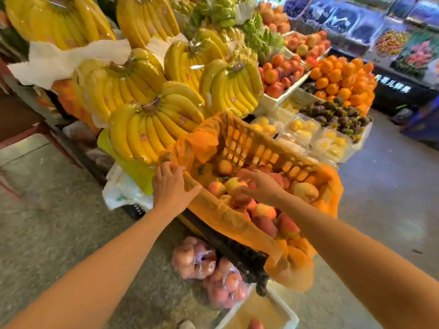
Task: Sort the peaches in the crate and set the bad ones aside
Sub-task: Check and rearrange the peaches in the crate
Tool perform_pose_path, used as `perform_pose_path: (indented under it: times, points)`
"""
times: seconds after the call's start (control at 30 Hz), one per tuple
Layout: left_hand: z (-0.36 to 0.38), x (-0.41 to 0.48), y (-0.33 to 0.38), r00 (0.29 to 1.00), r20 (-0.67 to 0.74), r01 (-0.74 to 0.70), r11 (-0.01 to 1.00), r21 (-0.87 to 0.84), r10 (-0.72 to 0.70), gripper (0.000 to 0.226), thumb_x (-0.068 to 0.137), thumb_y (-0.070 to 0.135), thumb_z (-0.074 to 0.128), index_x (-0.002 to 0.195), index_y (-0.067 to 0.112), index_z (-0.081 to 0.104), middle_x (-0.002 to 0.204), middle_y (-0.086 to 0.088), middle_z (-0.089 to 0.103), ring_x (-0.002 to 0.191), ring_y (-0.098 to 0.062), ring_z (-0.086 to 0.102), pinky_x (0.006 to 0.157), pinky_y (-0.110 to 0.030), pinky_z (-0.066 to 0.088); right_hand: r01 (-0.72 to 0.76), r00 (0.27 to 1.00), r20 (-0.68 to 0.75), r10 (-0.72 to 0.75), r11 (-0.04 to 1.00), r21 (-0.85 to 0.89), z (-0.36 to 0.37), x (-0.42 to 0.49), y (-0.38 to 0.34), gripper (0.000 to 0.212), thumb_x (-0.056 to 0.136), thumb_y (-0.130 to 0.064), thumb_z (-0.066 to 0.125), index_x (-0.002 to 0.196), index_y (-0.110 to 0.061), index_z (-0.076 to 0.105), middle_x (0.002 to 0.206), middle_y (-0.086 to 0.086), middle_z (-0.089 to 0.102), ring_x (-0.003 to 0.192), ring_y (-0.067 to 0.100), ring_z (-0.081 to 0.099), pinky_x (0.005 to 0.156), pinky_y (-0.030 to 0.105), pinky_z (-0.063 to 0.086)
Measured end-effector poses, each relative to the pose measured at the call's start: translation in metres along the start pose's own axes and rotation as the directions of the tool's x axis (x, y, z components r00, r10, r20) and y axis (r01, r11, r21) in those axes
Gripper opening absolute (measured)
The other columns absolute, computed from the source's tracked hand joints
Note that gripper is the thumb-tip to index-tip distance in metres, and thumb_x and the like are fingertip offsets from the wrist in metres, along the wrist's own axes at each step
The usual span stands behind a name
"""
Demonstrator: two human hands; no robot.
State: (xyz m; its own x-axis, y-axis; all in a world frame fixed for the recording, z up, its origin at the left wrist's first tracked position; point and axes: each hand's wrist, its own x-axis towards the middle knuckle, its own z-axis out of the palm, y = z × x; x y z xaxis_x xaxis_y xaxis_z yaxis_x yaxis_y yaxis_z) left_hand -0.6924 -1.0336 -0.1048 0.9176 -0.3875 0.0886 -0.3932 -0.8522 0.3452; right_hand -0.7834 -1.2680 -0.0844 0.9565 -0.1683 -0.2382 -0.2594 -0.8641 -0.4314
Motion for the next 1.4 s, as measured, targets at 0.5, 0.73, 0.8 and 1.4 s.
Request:
perform_pose_path:
  times: [0.5, 0.73, 0.8, 1.4]
  points:
    - [-0.008, 0.052, 0.000, 0.951, -0.010, -0.310, 0.951, 0.004, 0.310, 0.045, 0.081, 0.046, 0.064, 0.120, 0.024, 0.057, 0.135, -0.008, 0.043, 0.124, -0.029, 0.036, 0.099, -0.041, 0.036, -0.210, 0.978, -0.018, 0.210, 0.978, 0.006, 0.015, -0.017, -0.005, 0.040, 0.089, -0.037, 0.064, 0.127, -0.030, 0.054, 0.123, -0.003, 0.053, 0.105, 0.015, 0.053, 0.085, 0.029, 0.051]
    - [0.000, 0.134, -0.013, 0.842, 0.208, -0.481, 0.867, -0.132, 0.499, 0.063, 0.087, 0.041, 0.060, 0.142, 0.020, 0.039, 0.154, -0.005, 0.027, 0.140, -0.026, 0.026, 0.113, -0.043, 0.028, -0.415, 0.908, 0.031, 0.419, 0.906, -0.086, 0.025, 0.022, -0.017, 0.056, 0.078, -0.039, 0.076, 0.127, -0.032, 0.051, 0.123, -0.002, 0.050, 0.105, 0.017, 0.050, 0.076, 0.024, 0.039]
    - [0.004, 0.152, -0.014, 0.813, 0.250, -0.495, 0.851, -0.177, 0.525, 0.068, 0.087, 0.039, 0.060, 0.146, 0.018, 0.033, 0.156, -0.004, 0.024, 0.141, -0.026, 0.025, 0.113, -0.043, 0.028, -0.455, 0.885, 0.073, 0.460, 0.887, -0.071, 0.025, 0.028, -0.018, 0.059, 0.075, -0.038, 0.079, 0.126, -0.031, 0.050, 0.124, -0.003, 0.050, 0.106, 0.018, 0.050, 0.075, 0.025, 0.037]
    - [0.024, 0.205, 0.001, 0.784, 0.266, -0.442, 0.805, -0.396, 0.562, 0.064, 0.085, 0.039, 0.063, 0.142, 0.020, 0.040, 0.153, 0.000, 0.029, 0.140, -0.021, 0.028, 0.112, -0.039, 0.029, -0.189, 0.980, 0.013, 0.199, 0.905, 0.381, 0.015, 0.122, -0.007, 0.061, 0.074, -0.037, 0.081, 0.124, -0.022, 0.049, 0.117, -0.002, 0.059, 0.107, 0.014, 0.057, 0.089, 0.029, 0.050]
